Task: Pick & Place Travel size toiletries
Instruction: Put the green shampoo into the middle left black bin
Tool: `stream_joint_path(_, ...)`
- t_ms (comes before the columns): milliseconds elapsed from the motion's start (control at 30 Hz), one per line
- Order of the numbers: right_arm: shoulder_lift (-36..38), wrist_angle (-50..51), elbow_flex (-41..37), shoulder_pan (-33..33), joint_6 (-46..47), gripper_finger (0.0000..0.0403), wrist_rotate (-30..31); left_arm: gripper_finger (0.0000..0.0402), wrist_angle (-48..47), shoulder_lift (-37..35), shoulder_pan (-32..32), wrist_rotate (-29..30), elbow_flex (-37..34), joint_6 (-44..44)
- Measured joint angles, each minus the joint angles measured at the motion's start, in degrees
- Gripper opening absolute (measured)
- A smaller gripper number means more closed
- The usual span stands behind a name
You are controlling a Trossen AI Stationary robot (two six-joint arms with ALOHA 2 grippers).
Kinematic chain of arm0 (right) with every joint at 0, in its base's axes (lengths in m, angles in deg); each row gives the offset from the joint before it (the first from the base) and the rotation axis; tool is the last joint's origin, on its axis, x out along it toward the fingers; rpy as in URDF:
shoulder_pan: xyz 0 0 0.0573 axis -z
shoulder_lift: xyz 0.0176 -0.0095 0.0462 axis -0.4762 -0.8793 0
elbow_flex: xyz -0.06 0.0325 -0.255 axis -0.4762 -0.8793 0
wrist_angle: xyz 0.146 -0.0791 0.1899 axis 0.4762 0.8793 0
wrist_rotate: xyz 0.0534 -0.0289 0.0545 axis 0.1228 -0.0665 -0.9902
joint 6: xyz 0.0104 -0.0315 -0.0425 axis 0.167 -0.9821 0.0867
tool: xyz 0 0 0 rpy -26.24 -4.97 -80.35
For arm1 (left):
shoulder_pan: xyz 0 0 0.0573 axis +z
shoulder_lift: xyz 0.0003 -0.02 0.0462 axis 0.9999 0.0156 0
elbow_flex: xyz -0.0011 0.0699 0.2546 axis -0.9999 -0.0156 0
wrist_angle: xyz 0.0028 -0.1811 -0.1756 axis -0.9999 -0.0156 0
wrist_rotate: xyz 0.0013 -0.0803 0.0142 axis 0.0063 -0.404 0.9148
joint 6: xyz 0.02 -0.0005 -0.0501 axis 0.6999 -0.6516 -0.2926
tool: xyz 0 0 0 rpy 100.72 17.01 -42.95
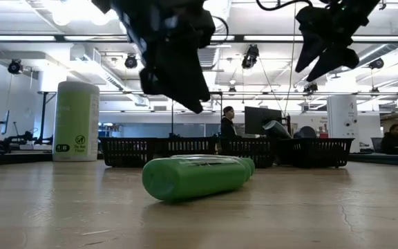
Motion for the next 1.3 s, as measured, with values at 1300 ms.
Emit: stream_joint_path(1300, -0.2, -3.62, -1.99, -5.32, 18.65, 0.0335, 2.4, 0.0273, -1.24, 3.53, -10.09, 19.67, 0.0, -10.15)
